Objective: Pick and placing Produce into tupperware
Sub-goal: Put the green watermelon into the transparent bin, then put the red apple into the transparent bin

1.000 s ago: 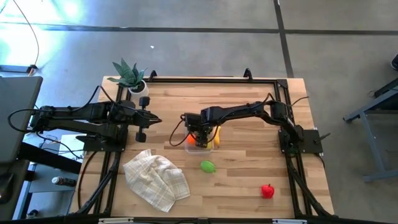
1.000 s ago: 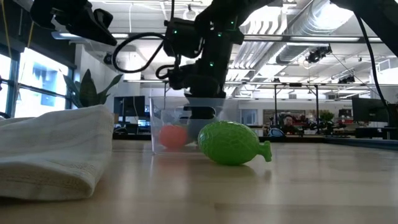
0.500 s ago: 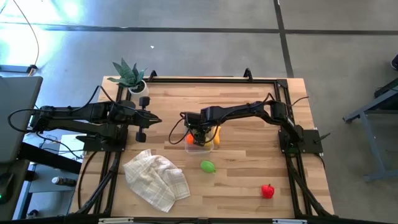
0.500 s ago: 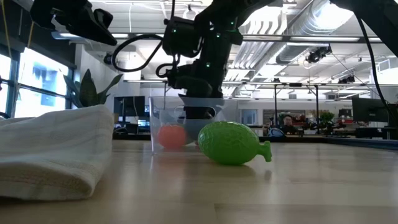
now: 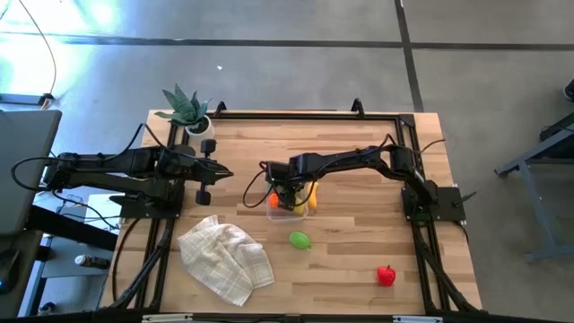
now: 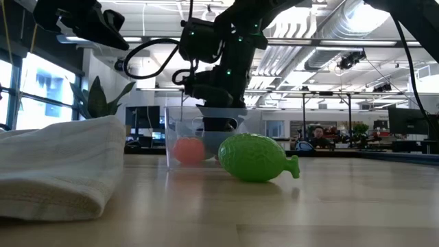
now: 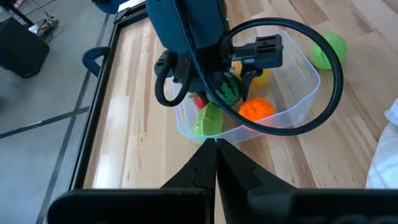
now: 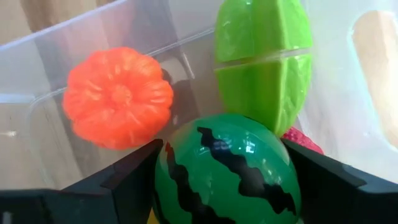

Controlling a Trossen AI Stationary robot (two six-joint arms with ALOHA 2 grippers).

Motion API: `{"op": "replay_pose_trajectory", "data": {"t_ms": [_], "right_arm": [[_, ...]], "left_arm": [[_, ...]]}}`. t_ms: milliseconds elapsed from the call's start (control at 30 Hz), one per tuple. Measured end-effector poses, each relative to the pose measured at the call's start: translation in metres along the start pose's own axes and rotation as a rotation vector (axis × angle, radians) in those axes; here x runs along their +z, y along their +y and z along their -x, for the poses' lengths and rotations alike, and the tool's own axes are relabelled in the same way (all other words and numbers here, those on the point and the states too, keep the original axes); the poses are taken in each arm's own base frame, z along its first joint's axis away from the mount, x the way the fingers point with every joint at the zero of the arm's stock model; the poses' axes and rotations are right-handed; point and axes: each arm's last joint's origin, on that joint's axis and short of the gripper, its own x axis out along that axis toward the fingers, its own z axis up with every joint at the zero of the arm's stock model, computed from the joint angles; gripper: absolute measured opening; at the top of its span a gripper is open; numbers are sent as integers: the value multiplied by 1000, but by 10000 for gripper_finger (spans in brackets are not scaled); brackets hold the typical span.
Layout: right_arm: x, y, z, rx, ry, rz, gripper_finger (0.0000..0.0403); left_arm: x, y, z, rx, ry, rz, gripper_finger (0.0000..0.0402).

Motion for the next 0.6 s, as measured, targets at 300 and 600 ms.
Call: {"op": "replay_pose_trajectory", "data": {"t_ms": [300, 600], "right_arm": [[2, -3, 0, -12, -19, -7, 301], [2, -1, 0, 46, -11, 22, 301]], "left_arm": [[0, 0, 0, 0, 0, 0, 3], [0, 0, 0, 0, 0, 0, 3]]}}
